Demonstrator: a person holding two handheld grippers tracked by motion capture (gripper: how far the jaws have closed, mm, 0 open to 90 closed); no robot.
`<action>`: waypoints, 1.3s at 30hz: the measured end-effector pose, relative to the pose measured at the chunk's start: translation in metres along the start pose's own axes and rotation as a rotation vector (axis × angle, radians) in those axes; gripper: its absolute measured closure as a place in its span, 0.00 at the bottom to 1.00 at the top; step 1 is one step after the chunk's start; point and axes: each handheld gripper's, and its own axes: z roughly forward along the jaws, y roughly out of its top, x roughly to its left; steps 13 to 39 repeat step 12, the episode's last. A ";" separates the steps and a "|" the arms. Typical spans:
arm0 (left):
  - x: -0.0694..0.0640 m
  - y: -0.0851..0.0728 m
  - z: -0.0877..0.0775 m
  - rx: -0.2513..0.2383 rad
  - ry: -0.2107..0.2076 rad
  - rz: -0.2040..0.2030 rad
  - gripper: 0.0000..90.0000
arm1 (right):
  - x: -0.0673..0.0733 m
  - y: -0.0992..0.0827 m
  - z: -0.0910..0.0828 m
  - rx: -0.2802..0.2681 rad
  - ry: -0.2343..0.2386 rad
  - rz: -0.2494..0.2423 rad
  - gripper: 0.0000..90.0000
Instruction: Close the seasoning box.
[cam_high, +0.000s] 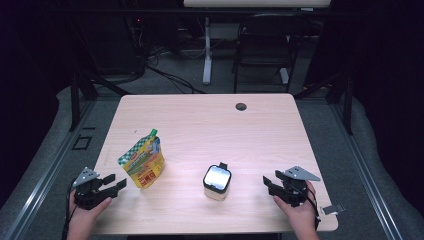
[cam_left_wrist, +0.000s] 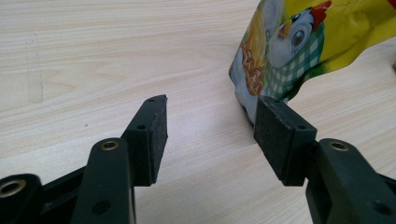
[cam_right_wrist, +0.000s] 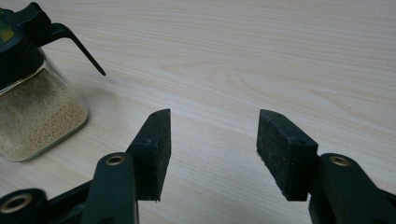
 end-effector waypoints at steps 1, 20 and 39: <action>0.000 0.000 0.000 0.000 0.000 0.001 0.50 | -0.001 0.000 0.000 0.004 -0.003 -0.003 0.50; 0.000 0.000 0.001 0.008 0.008 -0.002 0.50 | -0.002 0.001 0.001 0.007 0.004 -0.001 0.49; 0.000 0.000 0.001 0.008 0.008 -0.002 0.50 | -0.002 0.001 0.001 0.007 0.004 -0.001 0.49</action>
